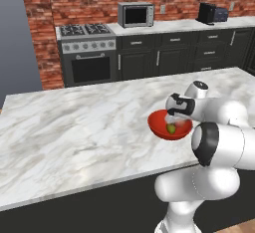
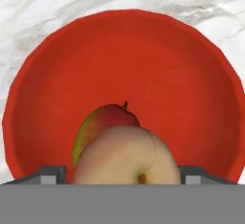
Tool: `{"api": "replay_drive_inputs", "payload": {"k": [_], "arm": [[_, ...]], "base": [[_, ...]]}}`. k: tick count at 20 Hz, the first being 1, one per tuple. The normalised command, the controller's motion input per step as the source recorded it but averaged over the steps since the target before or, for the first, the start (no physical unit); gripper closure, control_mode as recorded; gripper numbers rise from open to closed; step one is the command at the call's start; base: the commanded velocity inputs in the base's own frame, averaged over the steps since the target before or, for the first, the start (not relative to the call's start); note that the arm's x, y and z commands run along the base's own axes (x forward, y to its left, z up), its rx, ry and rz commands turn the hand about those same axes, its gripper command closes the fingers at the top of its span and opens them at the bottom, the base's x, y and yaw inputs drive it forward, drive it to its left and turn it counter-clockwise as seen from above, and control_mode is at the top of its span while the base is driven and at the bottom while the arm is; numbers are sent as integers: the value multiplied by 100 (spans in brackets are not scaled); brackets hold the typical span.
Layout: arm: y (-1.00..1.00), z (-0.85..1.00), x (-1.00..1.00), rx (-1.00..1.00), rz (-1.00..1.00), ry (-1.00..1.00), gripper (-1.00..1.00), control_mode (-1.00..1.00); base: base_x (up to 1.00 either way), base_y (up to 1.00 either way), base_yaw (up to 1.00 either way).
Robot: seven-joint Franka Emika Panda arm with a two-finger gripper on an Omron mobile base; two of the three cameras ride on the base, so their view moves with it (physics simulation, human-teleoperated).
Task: Retrieve the mango and peach from the fridge and place them into the bowl on the dining table.
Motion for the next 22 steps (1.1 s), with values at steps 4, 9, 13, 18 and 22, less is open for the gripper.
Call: {"api": "replay_drive_inputs", "payload": {"k": [4, 9, 13, 18, 22], "arm": [[11, 2, -14, 0, 0, 0, -100, -100], [1, 22, 0, 0, 0, 0, -100, -100], [0, 44, 0, 0, 0, 0, -100, -100], [-3, 70, -41, 0, 0, -3, -100, -100], [-24, 57, -96, 0, -1, -5, -100, -100]], "base": [[0, 0, 0], [0, 0, 0], [0, 0, 0], [0, 0, 0], [0, 0, 0]]}}
